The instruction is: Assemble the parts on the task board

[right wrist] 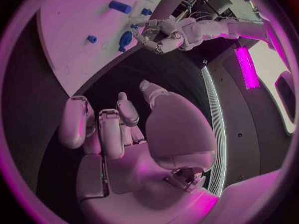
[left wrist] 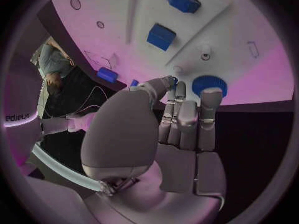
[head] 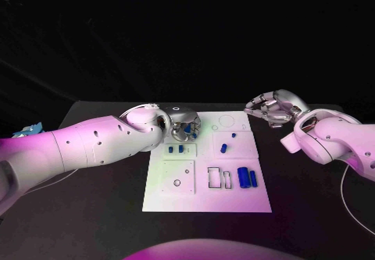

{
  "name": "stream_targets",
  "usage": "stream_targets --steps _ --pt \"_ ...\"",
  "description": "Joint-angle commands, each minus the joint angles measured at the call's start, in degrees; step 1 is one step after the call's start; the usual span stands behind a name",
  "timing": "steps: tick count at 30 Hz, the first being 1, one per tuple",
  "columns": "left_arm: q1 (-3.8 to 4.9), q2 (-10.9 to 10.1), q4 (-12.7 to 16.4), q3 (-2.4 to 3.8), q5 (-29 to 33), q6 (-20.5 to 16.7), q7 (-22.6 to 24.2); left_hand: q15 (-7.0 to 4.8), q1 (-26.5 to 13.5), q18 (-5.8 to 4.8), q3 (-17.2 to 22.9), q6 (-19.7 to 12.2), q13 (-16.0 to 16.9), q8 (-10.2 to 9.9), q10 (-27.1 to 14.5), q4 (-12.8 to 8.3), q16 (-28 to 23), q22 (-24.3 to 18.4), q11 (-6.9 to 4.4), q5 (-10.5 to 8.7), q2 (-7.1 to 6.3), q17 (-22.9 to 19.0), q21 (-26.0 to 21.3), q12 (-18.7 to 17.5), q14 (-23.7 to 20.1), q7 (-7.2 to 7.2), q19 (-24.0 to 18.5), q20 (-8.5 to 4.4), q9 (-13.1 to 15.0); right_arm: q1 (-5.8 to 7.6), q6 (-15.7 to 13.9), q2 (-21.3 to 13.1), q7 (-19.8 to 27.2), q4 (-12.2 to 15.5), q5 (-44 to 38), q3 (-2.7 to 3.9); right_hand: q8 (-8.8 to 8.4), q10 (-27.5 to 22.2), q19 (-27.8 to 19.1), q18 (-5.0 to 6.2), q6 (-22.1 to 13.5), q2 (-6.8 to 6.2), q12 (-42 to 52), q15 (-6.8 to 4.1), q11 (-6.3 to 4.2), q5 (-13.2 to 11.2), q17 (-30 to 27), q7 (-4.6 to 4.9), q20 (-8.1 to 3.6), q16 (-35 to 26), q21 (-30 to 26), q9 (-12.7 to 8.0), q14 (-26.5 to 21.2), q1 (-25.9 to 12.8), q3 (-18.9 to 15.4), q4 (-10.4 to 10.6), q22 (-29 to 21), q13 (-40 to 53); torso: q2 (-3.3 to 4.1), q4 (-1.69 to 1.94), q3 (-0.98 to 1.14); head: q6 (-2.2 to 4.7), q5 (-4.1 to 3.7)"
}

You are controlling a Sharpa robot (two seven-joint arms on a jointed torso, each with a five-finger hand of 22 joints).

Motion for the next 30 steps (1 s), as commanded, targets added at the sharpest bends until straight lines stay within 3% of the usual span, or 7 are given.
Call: stream_targets --steps 1,7,13,16,30 --pt "0.04 -1.3 1.9 0.51 2.0 -2.8 1.3 0.02 -0.4 -0.74 0.1 0.4 0.1 0.1 0.3 -0.2 0.3 0.1 0.01 -0.18 0.22 0.0 0.5 -0.5 0.5 0.05 0.5 -0.02 0.0 -0.02 0.0 0.1 0.5 -0.4 -0.7 -0.01 0.38 -0.3 -0.2 0.79 -0.4 0.45 -0.2 -0.32 -0.01 0.3 2.6 -0.05 -0.04 -0.2 -0.1 -0.1 2.8 0.4 -0.1 0.3 1.6 -0.1 -0.04 0.24 0.03 0.23 -0.02" --pt "0.12 -4.4 5.2 1.3 2.4 -2.7 0.5 0.02 -0.6 -0.82 0.0 0.5 0.1 0.0 0.4 -0.1 0.4 0.6 0.0 -0.19 0.19 0.1 0.7 -0.7 0.6 0.03 0.8 -0.06 0.0 -0.03 0.2 0.1 0.5 -1.0 -1.1 -0.08 0.41 -0.2 -0.2 0.78 -0.4 0.49 -0.2 -0.32 -0.01 0.3 2.6 -0.05 -0.04 -0.2 -0.1 -0.1 2.8 0.4 -0.1 0.3 1.6 0.0 -0.16 0.36 0.03 0.53 0.14" --pt "0.11 -6.7 6.5 1.52 2.5 -1.7 -0.4 -0.01 -0.9 -0.84 0.0 0.7 0.1 -0.1 0.6 0.0 0.4 0.6 -0.04 -0.23 0.1 0.1 0.8 -0.8 0.7 -0.02 0.8 -0.07 0.0 -0.09 0.2 0.1 0.5 -1.2 -1.5 -0.12 0.41 -0.2 -0.2 0.78 -0.4 0.49 -0.2 -0.32 -0.01 0.3 2.6 -0.05 -0.04 -0.2 -0.1 -0.1 2.8 0.4 -0.1 0.3 1.6 0.0 -0.21 0.52 -0.1 1.08 -0.16" --pt "0.09 -7.6 6.7 1.55 2.5 -1.5 -0.7 -0.02 -1.0 -0.86 -0.1 0.8 0.1 -0.1 0.7 0.0 0.4 0.7 -0.06 -0.25 0.09 0.0 0.8 -0.9 0.7 -0.04 0.9 -0.08 0.0 -0.14 0.1 0.1 0.5 -1.2 -1.6 -0.14 0.45 -0.2 -0.3 0.8 -0.4 0.51 -0.2 -0.32 -0.01 0.3 2.5 -0.05 -0.04 -0.2 -0.2 -0.1 2.7 0.5 -0.1 0.3 1.5 0.0 -0.18 0.42 -0.1 1.18 -0.04" --pt "0.0 -8.9 6.9 1.58 2.9 -0.8 -1.1 -0.05 -1.1 -0.88 -0.1 0.9 0.2 -0.1 0.8 0.0 0.4 0.8 -0.1 -0.29 0.02 0.0 0.9 -1.0 0.7 -0.09 0.9 -0.09 0.0 -0.27 0.2 0.1 0.5 -1.3 -1.7 -0.17 0.47 -0.3 -0.3 0.8 -0.4 0.52 -0.2 -0.32 -0.01 0.3 2.4 -0.05 -0.04 -0.3 -0.2 -0.1 2.7 0.5 -0.1 0.3 1.5 -0.1 -0.09 0.3 0.0 0.96 0.29"
